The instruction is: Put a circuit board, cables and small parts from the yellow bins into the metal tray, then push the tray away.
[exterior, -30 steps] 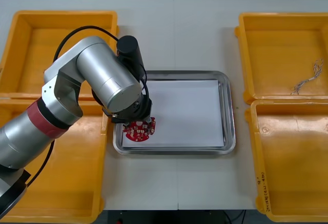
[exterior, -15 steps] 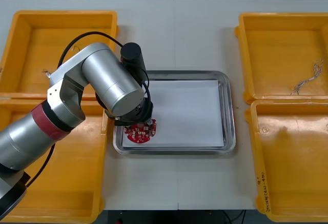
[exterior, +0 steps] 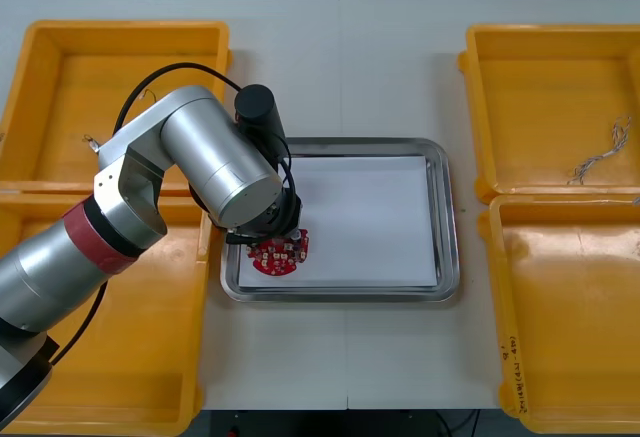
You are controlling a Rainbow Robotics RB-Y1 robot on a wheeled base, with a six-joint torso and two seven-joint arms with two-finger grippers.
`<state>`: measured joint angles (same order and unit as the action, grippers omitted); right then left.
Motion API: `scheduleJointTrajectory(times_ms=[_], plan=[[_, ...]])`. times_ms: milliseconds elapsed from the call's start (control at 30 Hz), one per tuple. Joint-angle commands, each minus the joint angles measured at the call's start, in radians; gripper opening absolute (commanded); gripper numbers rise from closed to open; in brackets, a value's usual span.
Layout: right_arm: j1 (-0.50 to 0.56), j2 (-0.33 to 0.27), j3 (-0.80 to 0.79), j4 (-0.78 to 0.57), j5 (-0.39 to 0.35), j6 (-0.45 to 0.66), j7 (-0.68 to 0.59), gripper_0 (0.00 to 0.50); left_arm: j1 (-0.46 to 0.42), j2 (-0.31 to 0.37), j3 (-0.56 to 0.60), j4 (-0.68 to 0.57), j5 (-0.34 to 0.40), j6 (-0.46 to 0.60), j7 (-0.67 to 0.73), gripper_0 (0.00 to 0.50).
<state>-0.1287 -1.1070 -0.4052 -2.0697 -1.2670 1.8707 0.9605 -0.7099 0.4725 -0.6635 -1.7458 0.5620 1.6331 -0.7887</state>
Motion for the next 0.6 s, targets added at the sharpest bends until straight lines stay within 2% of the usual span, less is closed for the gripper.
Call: scheduleJointTrajectory(times_ms=[33,200,267,300,333,367,400,533,600], plan=[[-0.068,-0.053,0.036,-0.092,0.008,0.005,0.044,0.0,-0.017,-0.006,-0.016,-0.011,-0.005,-0.012,0.019,0.0],[-0.117,-0.053,0.101,-0.165,0.011,-0.021,0.061,0.0,-0.013,-0.003,-0.016,-0.011,-0.002,-0.01,0.02,0.002],[-0.131,-0.053,0.128,-0.19,0.008,-0.036,0.067,0.0,-0.01,-0.003,-0.016,-0.011,-0.001,-0.01,0.02,0.02],[-0.134,-0.053,0.14,-0.205,0.005,-0.054,0.073,0.0,-0.006,-0.002,-0.016,-0.011,-0.001,-0.01,0.02,0.111],[-0.135,-0.051,0.152,-0.221,0.0,-0.073,0.078,0.0,-0.005,-0.002,-0.016,-0.011,-0.001,-0.012,0.019,0.235],[-0.135,-0.053,0.158,-0.227,-0.002,-0.082,0.083,0.0,-0.005,0.0,-0.018,-0.011,-0.001,-0.01,0.02,0.291],[-0.135,-0.053,0.174,-0.24,-0.005,-0.1,0.086,0.0,-0.005,0.002,-0.021,-0.011,-0.001,-0.01,0.02,0.371],[-0.155,-0.053,0.226,-0.273,-0.014,-0.146,0.109,0.0,-0.003,0.008,-0.035,-0.011,-0.001,-0.021,0.023,0.489],[-0.178,-0.051,0.253,-0.277,-0.017,-0.15,0.119,0.0,-0.003,0.008,-0.035,-0.011,-0.001,-0.022,0.023,0.5]])
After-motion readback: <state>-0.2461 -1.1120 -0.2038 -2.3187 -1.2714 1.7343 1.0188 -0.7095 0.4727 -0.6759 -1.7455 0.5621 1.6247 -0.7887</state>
